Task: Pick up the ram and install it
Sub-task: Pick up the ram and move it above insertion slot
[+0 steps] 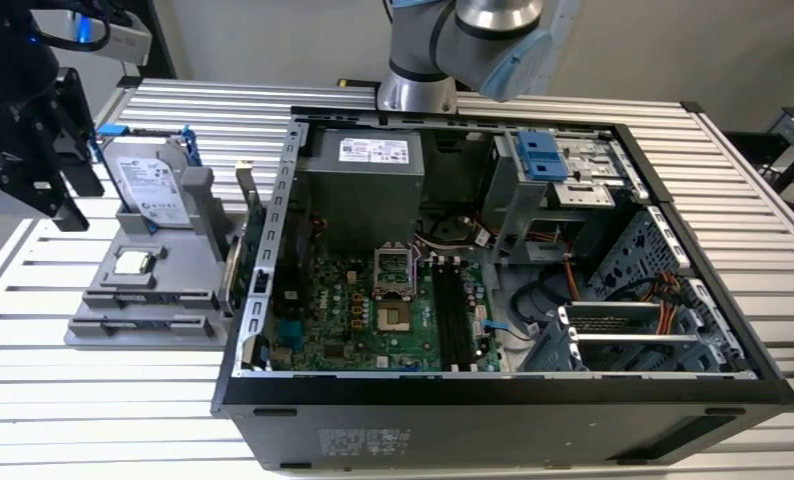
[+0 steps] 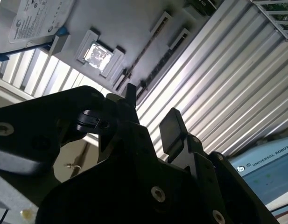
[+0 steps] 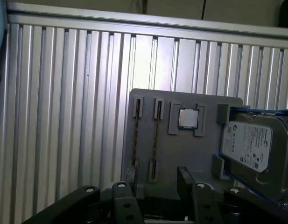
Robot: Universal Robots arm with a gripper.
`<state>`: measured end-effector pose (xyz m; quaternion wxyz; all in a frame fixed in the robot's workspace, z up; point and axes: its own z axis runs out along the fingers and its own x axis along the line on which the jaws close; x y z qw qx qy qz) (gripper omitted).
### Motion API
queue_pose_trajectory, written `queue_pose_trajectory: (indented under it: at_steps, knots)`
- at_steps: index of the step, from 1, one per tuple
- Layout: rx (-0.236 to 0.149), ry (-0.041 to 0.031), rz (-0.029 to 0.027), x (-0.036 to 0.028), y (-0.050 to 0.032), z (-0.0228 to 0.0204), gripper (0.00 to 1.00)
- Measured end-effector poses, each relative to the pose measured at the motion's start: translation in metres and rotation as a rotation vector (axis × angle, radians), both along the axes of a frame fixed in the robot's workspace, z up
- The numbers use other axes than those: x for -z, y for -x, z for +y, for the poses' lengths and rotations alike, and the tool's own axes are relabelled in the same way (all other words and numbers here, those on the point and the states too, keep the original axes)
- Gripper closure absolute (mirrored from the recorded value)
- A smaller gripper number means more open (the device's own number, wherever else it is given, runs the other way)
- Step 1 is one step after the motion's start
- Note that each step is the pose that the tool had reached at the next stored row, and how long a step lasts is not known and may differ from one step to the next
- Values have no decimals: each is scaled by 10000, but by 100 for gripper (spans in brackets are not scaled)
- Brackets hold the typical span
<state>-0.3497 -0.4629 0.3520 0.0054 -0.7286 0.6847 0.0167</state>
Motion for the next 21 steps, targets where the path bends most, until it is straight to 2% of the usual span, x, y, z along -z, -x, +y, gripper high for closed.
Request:
queue_pose_trajectory:
  at_steps: [12, 18, 21]
  knots:
    - [62, 1, 0, 134, 0, 0, 0]
    - [620, -1, 0, 236, 0, 0, 0]
    - [774, 1, 0, 286, 0, 0, 0]
